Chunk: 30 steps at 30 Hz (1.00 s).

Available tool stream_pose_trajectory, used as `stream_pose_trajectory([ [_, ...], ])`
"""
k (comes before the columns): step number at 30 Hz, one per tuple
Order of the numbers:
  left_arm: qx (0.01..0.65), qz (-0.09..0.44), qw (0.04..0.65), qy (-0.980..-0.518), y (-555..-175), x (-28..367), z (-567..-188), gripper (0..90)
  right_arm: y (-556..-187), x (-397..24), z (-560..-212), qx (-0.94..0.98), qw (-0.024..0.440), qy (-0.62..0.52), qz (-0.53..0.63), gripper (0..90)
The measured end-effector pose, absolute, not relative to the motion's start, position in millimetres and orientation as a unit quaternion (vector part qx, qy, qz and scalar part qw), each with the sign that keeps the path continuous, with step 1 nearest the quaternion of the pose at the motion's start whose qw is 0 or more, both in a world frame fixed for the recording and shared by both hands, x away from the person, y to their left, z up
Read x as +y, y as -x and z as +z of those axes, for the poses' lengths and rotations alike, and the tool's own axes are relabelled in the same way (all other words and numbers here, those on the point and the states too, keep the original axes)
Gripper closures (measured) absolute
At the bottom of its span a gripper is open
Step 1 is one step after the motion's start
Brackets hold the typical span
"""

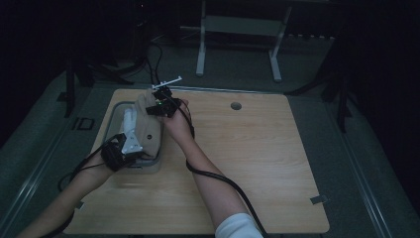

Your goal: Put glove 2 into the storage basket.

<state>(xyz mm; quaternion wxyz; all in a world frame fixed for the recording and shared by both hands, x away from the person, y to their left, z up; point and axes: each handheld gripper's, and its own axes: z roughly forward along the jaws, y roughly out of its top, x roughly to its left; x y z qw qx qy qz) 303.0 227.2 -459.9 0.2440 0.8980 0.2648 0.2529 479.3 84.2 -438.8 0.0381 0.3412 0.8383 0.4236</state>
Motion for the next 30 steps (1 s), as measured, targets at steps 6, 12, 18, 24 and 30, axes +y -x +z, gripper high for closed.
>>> stream_pose_trajectory([
  [6,0.28,0.245,0.237,-0.897,-308,239,-464,82.9,-485,99,-450,0.841,0.036,-0.347,0.413,73.9],
  [12,0.282,0.234,0.228,-0.902,-314,235,-471,82.8,-492,109,-464,0.856,0.048,-0.341,0.386,73.8],
  [18,0.285,0.216,0.212,-0.909,-321,232,-481,82.6,-495,114,-479,0.862,0.047,-0.344,0.369,72.9],
  [24,0.284,0.203,0.218,-0.911,-323,231,-486,82.4,-500,111,-478,0.866,0.032,-0.35,0.355,61.0],
  [30,0.289,0.185,0.223,-0.912,-326,230,-490,79.9,-501,101,-470,0.869,0.042,-0.342,0.354,39.7],
])
